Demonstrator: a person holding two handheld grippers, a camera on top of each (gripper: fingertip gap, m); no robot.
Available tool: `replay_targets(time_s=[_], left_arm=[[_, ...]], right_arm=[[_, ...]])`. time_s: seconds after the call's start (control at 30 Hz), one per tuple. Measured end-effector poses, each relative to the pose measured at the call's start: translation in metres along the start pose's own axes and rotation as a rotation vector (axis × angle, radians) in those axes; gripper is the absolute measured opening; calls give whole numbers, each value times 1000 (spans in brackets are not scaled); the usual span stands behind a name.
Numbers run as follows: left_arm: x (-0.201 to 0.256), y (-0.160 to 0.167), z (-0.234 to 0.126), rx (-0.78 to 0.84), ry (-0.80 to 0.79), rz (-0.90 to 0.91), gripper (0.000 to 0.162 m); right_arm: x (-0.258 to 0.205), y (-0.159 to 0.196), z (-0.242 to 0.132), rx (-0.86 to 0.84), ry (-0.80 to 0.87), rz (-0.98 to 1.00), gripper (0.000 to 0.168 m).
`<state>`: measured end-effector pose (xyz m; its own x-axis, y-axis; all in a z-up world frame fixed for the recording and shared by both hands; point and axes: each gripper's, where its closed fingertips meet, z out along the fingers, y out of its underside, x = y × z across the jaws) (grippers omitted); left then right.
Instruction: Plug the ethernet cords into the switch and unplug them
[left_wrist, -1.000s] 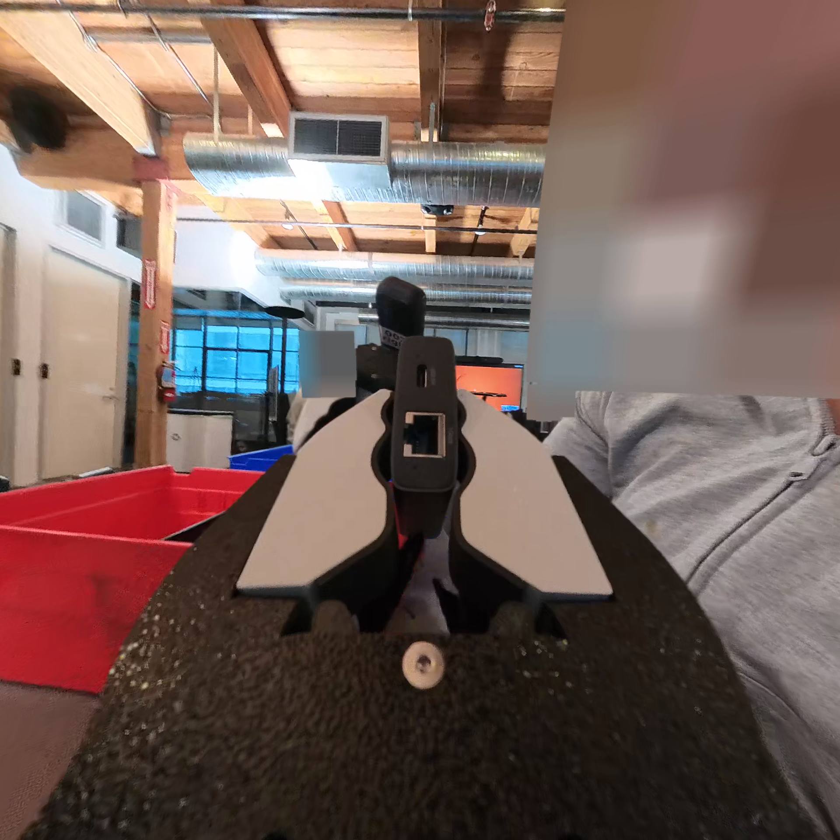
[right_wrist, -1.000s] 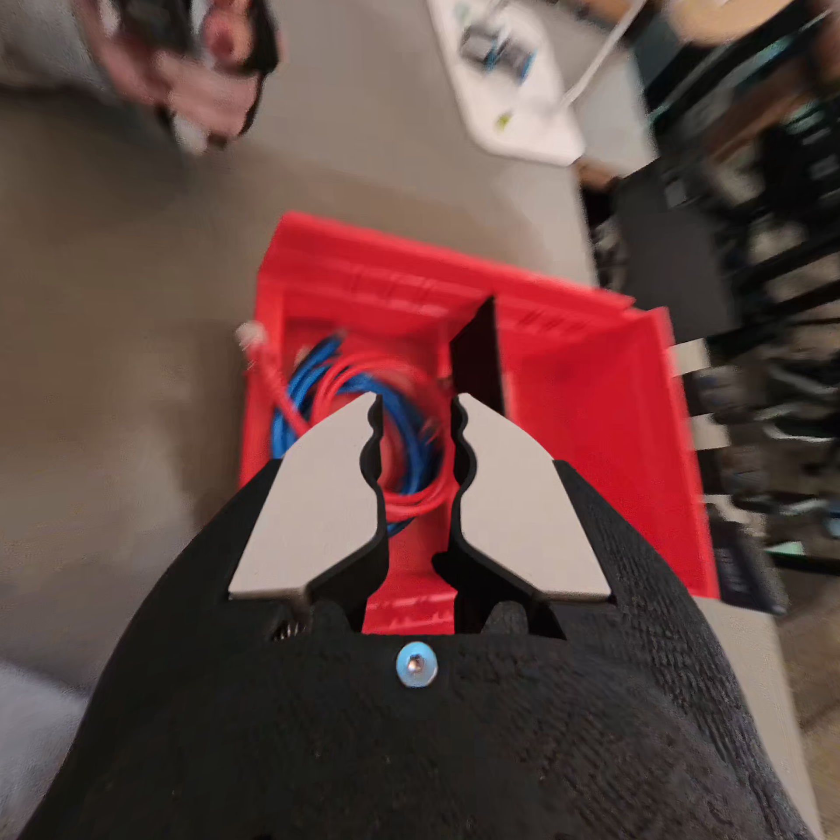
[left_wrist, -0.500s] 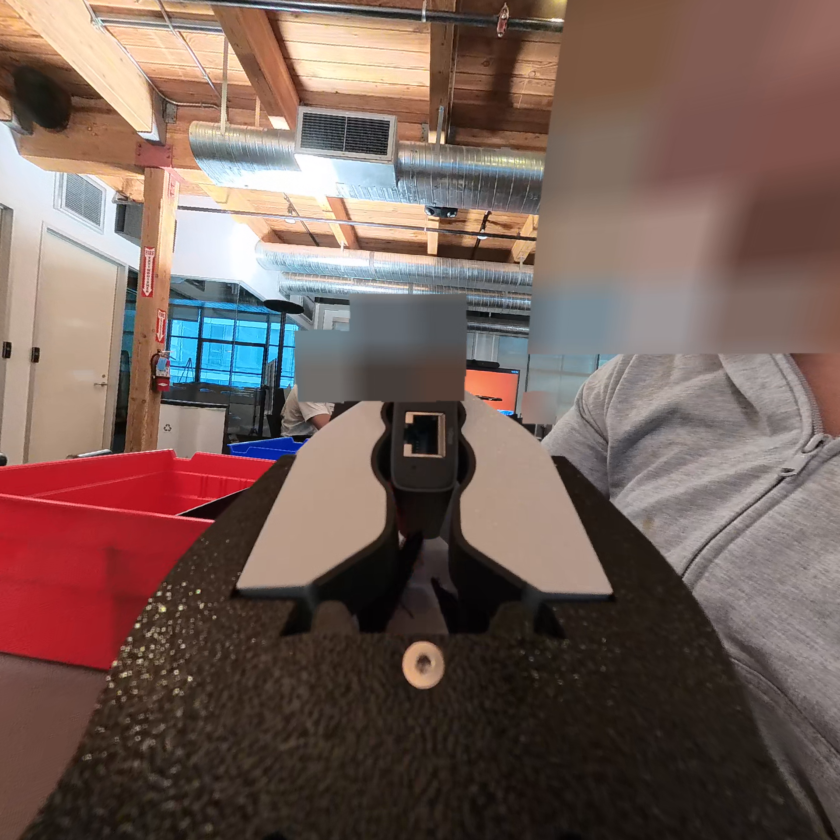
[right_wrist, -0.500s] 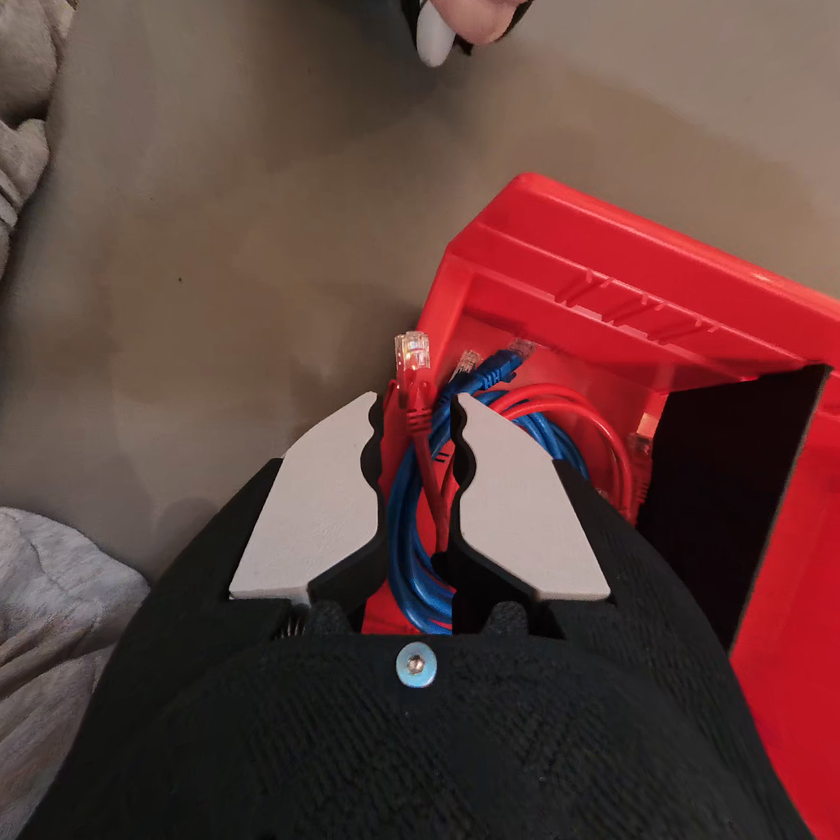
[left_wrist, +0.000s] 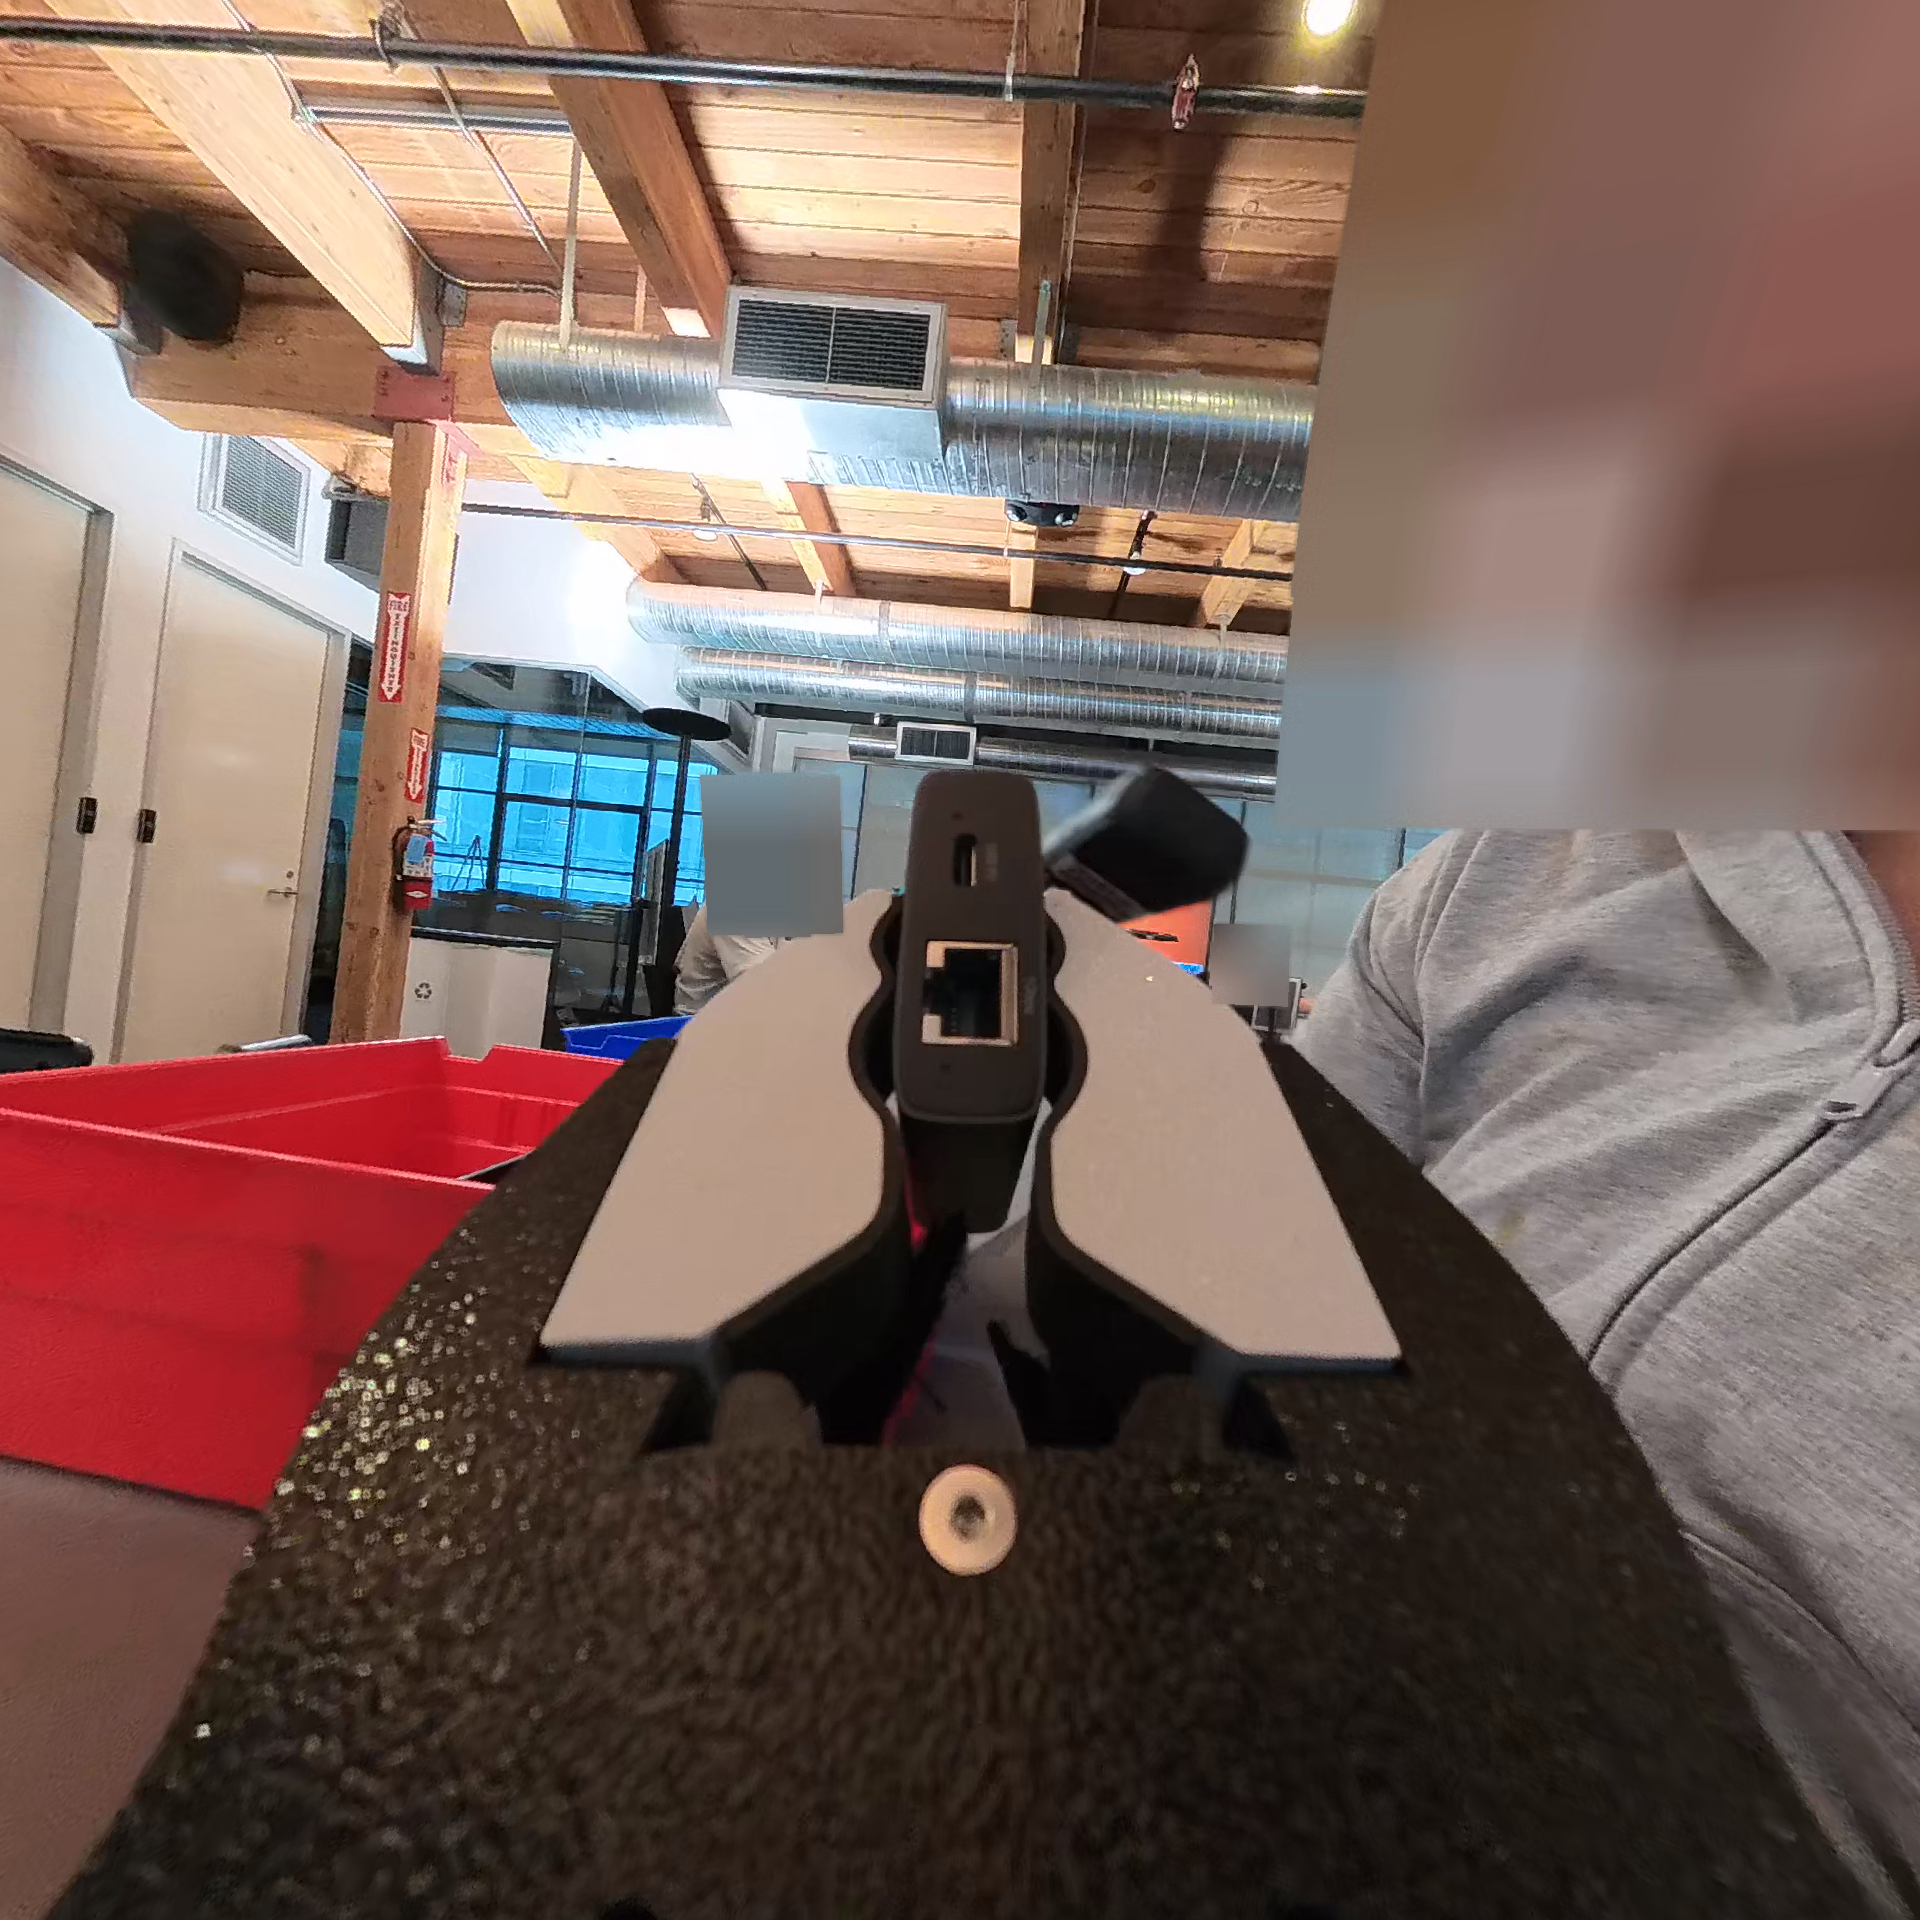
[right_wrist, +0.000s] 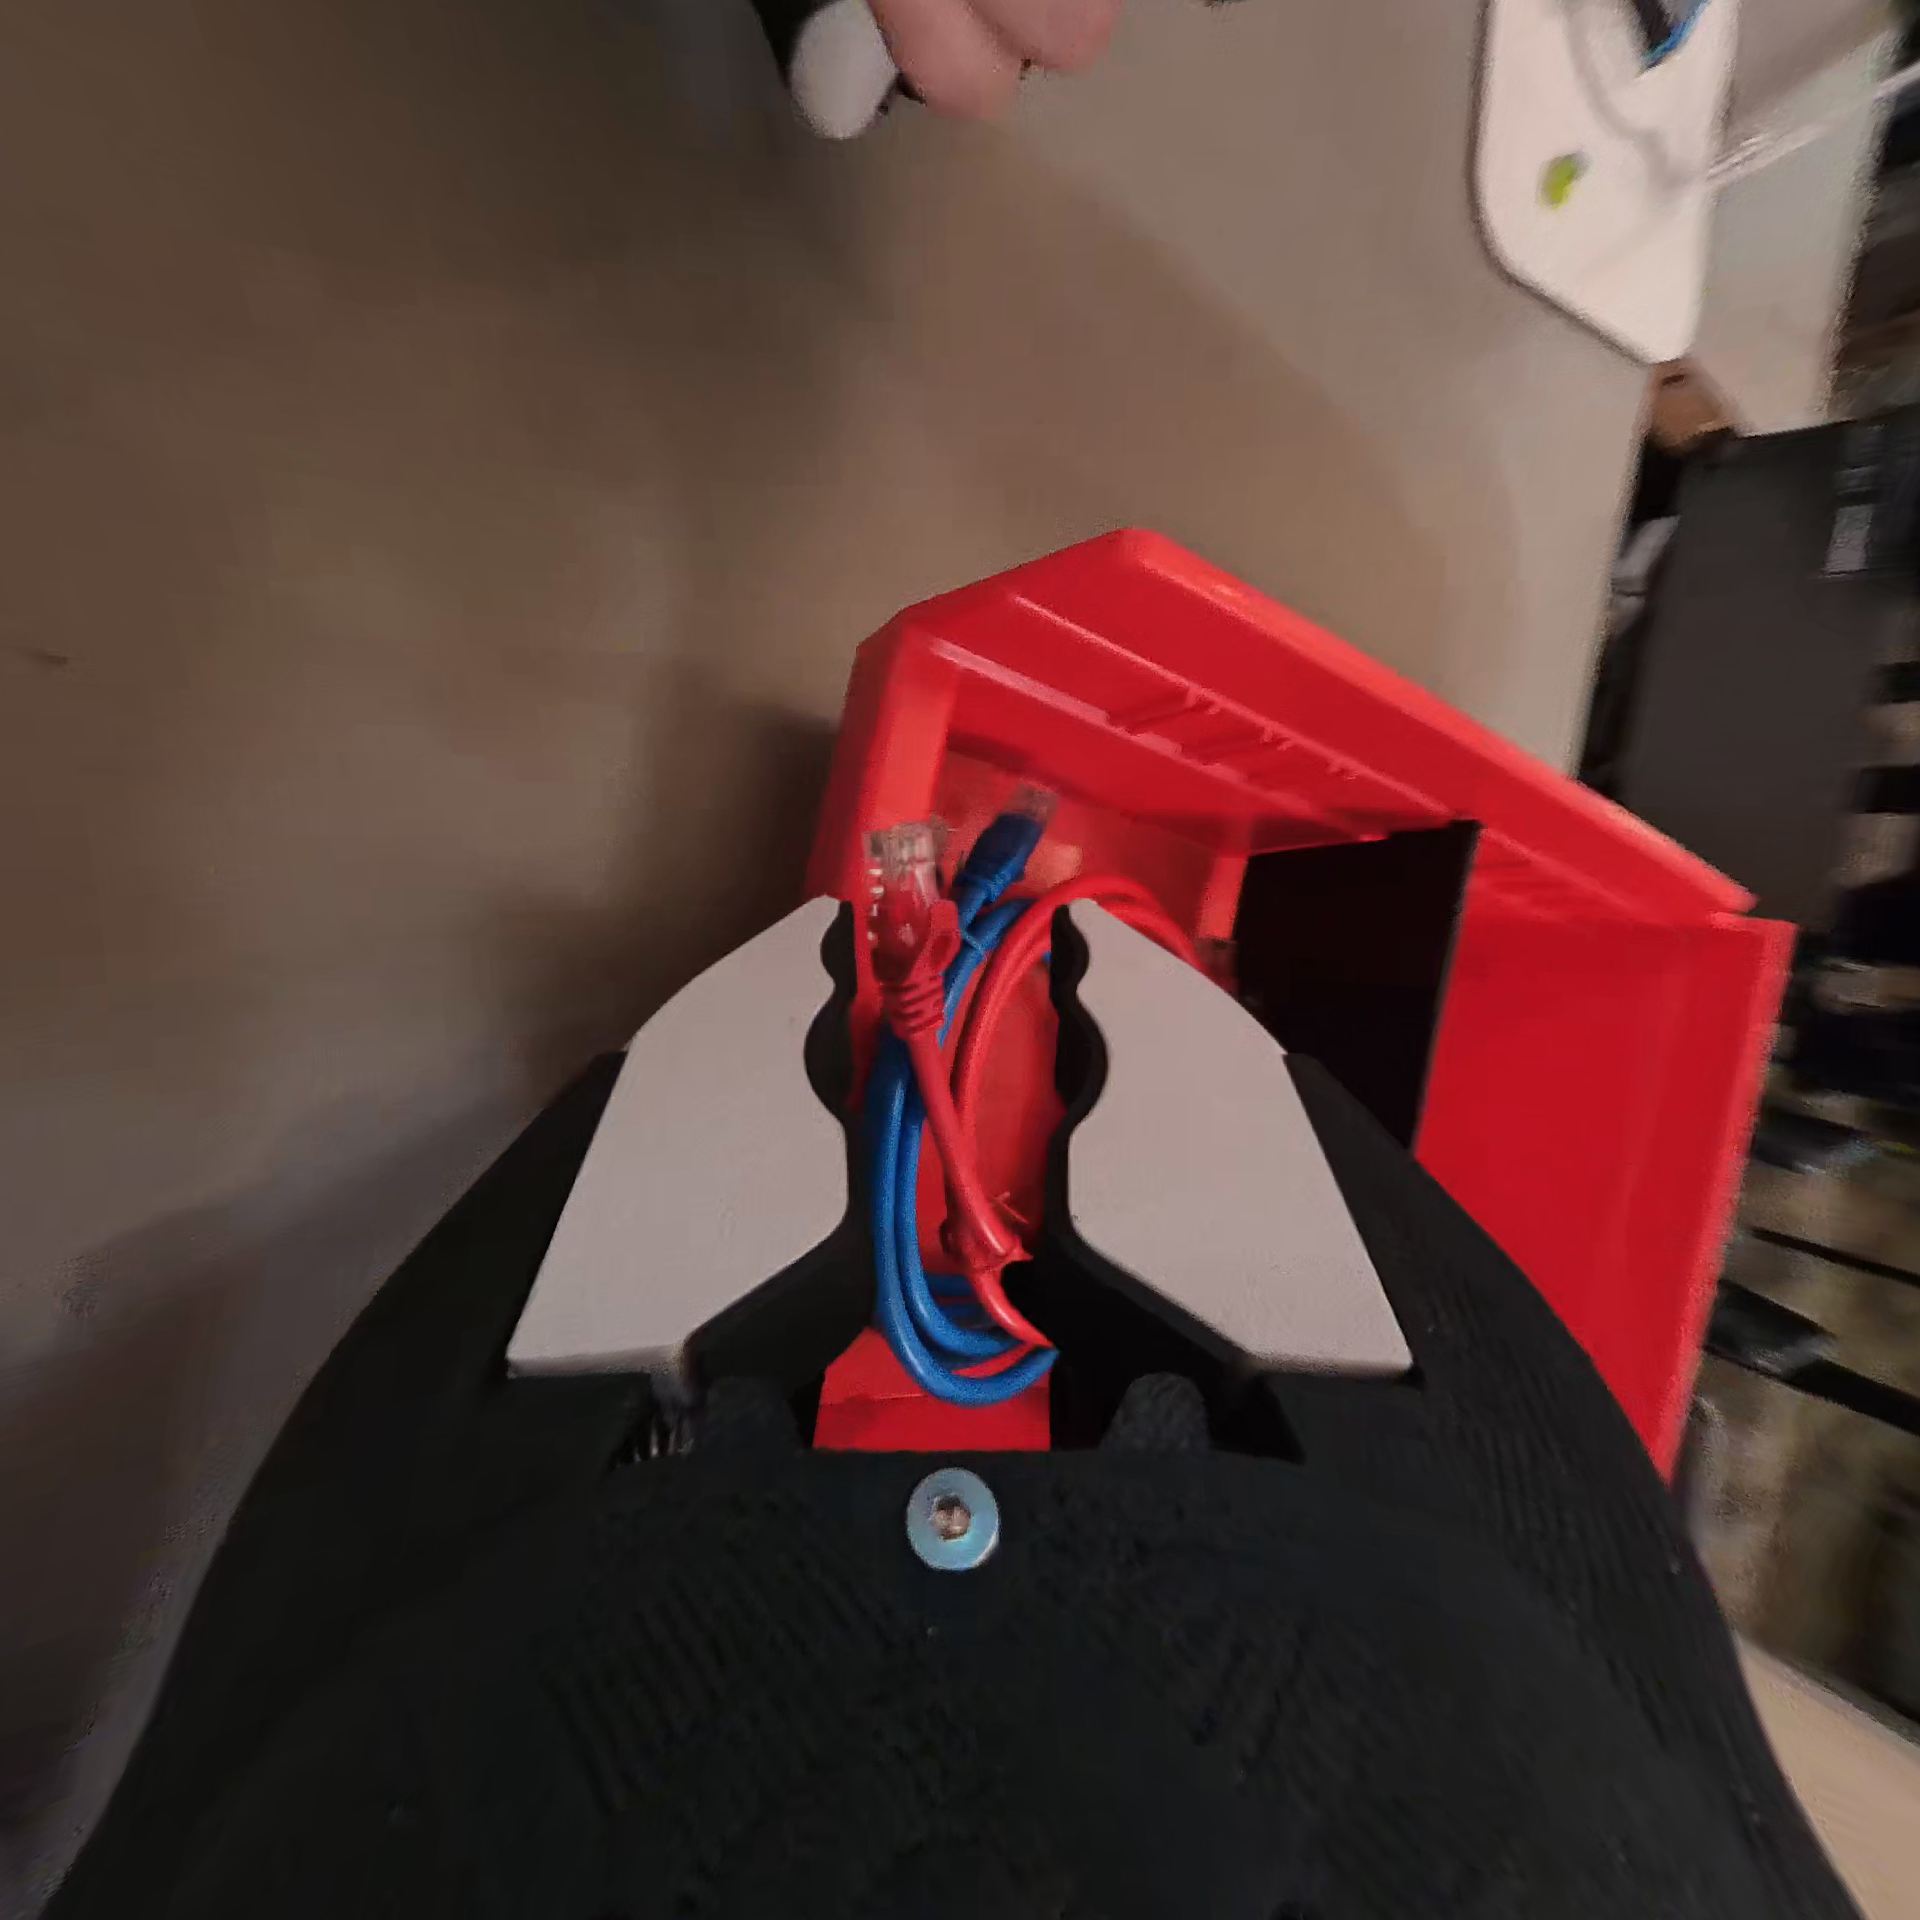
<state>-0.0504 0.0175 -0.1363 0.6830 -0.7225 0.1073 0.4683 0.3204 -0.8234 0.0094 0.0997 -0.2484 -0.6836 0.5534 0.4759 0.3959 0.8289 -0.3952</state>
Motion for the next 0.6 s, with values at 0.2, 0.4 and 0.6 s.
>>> replay_targets(time_s=[0.2,0.4,0.6], left_arm=[[0,-1,0,7,-1,-8,21],[1,-1,1,12,4,-21,21],[3,0,2,6,12,-16,21]], right_arm=[[5,3,3,-47,339,-79,32],[1,4,9,-71,445,-74,18],[13,1,-2,-19,480,11,15]])
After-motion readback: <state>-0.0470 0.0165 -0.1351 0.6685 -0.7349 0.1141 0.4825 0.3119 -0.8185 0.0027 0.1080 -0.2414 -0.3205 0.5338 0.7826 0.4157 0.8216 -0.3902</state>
